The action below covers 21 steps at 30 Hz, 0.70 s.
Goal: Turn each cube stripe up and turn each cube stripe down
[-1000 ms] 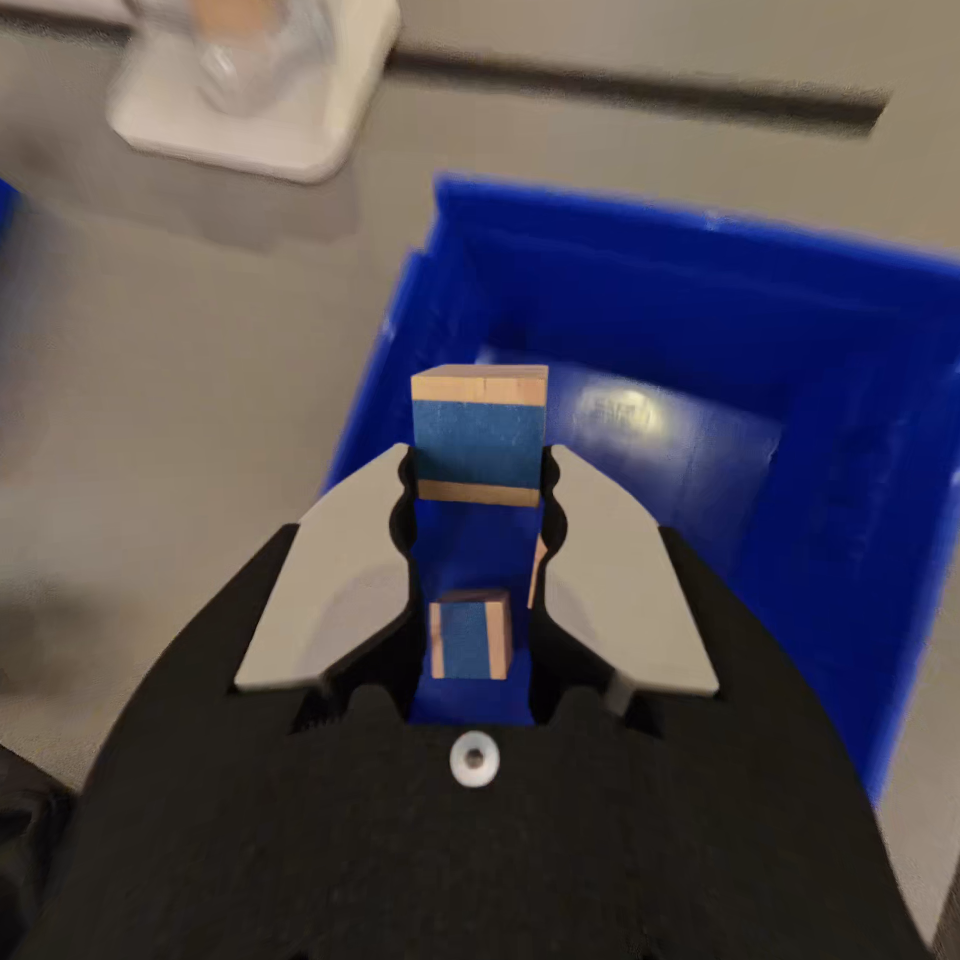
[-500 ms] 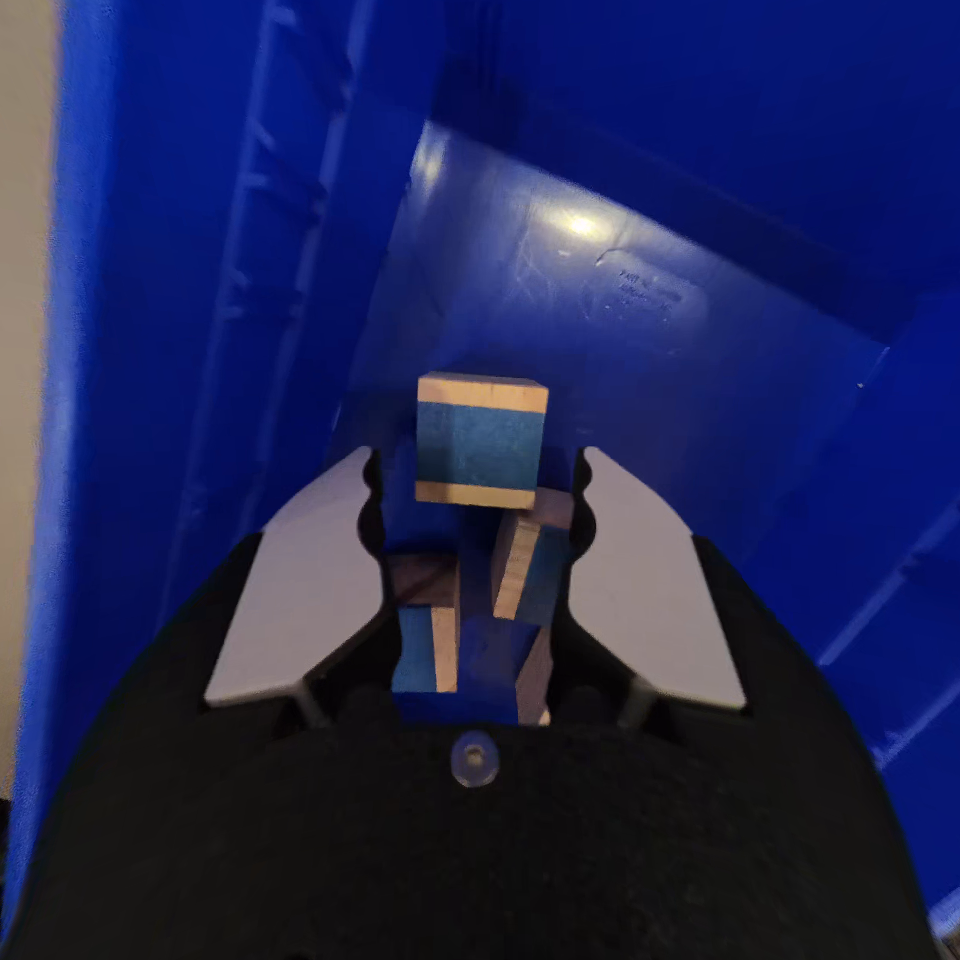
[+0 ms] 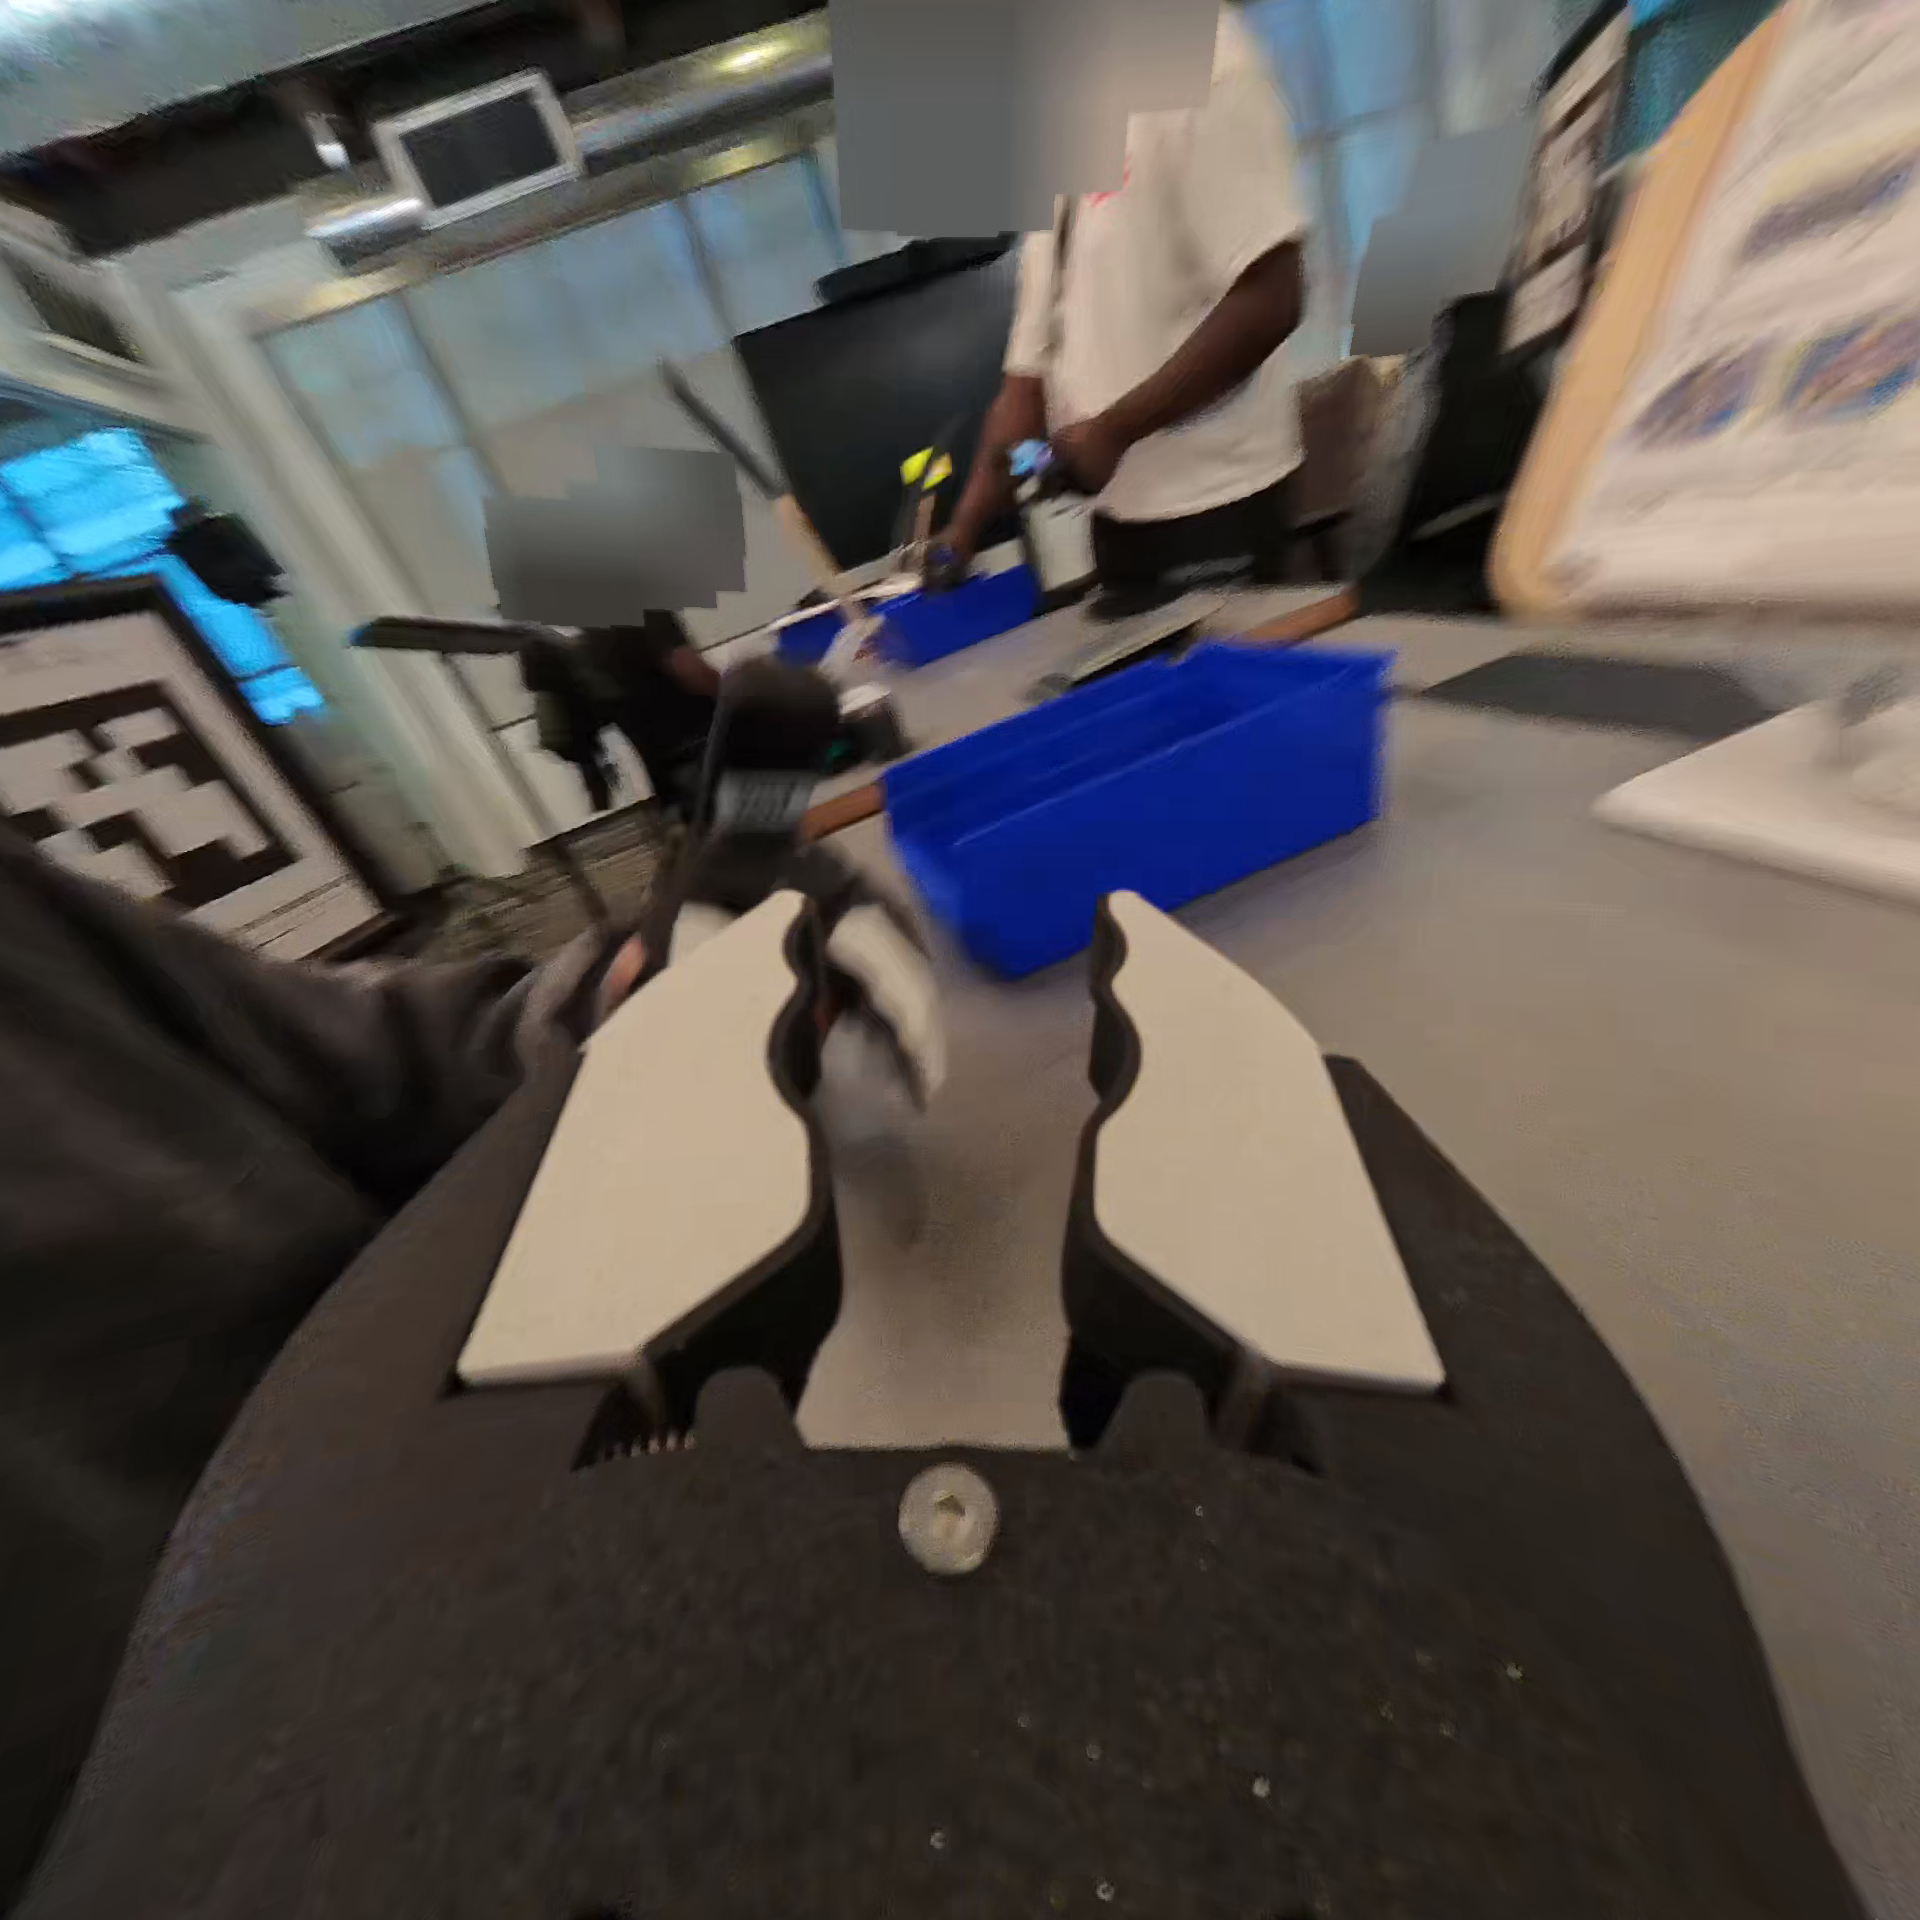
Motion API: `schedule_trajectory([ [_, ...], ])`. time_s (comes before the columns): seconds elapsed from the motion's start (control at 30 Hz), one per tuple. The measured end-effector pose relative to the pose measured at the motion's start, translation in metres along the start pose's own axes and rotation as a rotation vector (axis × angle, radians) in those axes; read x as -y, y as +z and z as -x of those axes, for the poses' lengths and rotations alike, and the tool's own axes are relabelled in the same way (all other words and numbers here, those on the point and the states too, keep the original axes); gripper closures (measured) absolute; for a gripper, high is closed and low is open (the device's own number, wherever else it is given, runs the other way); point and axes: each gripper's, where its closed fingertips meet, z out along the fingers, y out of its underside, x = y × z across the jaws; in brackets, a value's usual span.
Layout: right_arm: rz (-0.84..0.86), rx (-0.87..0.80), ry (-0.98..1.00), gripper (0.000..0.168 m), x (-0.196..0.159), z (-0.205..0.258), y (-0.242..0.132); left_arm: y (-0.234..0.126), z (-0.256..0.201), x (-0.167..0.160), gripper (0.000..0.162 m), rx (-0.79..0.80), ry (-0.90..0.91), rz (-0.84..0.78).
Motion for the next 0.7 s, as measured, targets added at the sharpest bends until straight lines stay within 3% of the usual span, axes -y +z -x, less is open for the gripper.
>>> schedule_trajectory([
  [0.1,0.163,0.060,0.065,0.123,-0.056,0.023,0.015,-0.065,0.023,0.047,0.102,0.207,0.118,-0.129],
  [0.17,0.215,0.092,0.119,0.124,-0.066,0.028,0.016,-0.127,0.043,0.089,0.108,0.273,0.084,-0.259],
  [0.23,0.207,0.084,0.162,0.124,-0.070,0.021,0.014,-0.179,0.077,0.115,0.106,0.341,0.062,-0.274],
  [0.3,0.214,0.064,0.190,0.127,-0.074,0.013,0.010,-0.212,0.132,0.116,0.106,0.454,0.101,-0.102],
  [0.37,0.203,0.032,0.192,0.128,-0.076,0.003,0.008,-0.229,0.196,0.089,0.097,0.523,0.114,0.202],
  [0.43,0.194,0.019,0.199,0.128,-0.074,-0.002,0.005,-0.240,0.244,0.065,0.106,0.515,0.129,0.419],
  [0.57,0.157,-0.003,0.186,0.129,-0.063,-0.007,-0.003,-0.229,0.284,0.041,0.102,0.405,0.148,0.643],
  [0.63,0.147,-0.036,0.182,0.129,-0.061,-0.014,-0.006,-0.227,0.311,0.036,0.096,0.508,0.292,0.773],
  [0.7,0.124,-0.072,0.193,0.129,-0.060,-0.022,-0.008,-0.224,0.328,0.034,0.100,0.555,0.420,0.864],
])
